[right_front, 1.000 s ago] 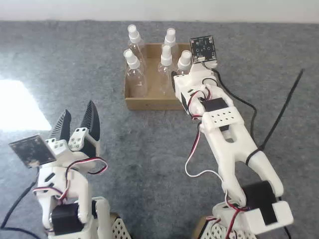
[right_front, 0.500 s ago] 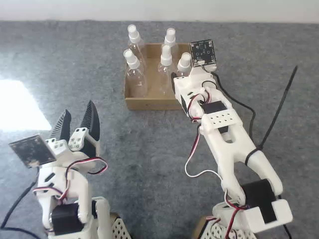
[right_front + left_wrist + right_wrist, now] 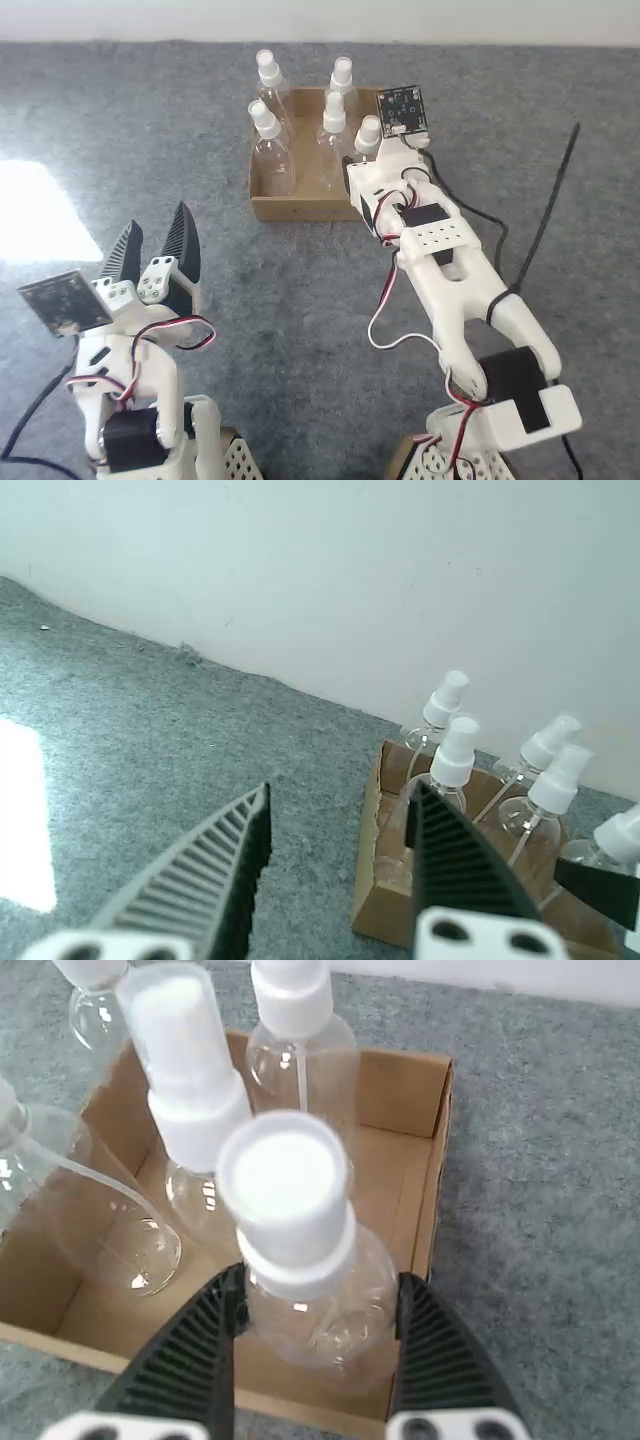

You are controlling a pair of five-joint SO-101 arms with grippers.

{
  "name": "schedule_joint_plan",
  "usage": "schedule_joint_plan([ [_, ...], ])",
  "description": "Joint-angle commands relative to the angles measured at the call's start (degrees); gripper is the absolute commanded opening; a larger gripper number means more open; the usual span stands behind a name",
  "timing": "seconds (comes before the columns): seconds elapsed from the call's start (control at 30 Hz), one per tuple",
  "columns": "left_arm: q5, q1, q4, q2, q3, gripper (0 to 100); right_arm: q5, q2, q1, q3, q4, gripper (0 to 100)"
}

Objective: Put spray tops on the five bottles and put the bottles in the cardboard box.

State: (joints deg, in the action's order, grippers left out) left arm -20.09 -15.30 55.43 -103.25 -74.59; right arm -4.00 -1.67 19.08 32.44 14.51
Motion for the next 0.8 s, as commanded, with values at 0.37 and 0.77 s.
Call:
schedule_joint_plan([
  [0.37,-0.9,-0.1,-0.1,-1.1,3.0,20,0.8,-0.4,-0.6,-0.4,-0.4,10.1],
  [0.77,-0.9,0.0,-0.1,-1.1,3.0,20,0.8,-0.9,-0.5,-0.4,1.5,14.5],
])
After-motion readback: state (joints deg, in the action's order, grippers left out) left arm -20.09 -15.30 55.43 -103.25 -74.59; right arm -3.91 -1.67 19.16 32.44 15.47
